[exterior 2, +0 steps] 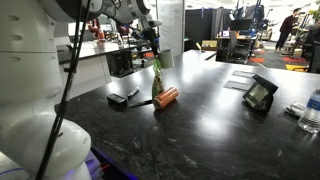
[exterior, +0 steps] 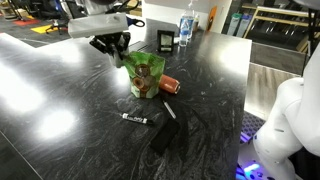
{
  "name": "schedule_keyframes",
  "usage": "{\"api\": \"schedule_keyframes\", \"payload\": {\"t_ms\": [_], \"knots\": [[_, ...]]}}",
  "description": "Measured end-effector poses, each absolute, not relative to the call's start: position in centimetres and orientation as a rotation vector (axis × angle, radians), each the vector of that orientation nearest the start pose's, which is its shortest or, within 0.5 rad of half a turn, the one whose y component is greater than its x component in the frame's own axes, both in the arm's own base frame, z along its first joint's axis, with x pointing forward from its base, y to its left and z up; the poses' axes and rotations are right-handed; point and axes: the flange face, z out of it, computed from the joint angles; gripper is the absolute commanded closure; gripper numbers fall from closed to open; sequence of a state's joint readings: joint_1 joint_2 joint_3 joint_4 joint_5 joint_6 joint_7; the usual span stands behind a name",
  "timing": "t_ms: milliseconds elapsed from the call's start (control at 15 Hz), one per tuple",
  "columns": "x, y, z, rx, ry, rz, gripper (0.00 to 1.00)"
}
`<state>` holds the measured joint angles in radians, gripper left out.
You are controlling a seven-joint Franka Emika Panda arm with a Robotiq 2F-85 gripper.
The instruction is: Move the white mug to the right
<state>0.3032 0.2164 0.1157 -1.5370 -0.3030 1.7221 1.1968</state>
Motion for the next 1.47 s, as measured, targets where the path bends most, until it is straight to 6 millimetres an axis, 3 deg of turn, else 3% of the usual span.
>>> {"api": "schedule_keyframes", "payload": {"t_ms": [200,467,867,1133,1467], "knots": [[58.8,22.0,56.2,-3.119,1.147,-0.378,0.95],[59.1,21.1,59.1,-3.105,1.151,-0.431,0.95],[57.3,16.5,62.4,-3.043,1.283,-0.426,0.95],[54.5,12.7,61.7,-2.991,1.411,-0.336,0.95],[51.0,8.3,57.4,-2.935,1.537,-0.248,0.95]]}}
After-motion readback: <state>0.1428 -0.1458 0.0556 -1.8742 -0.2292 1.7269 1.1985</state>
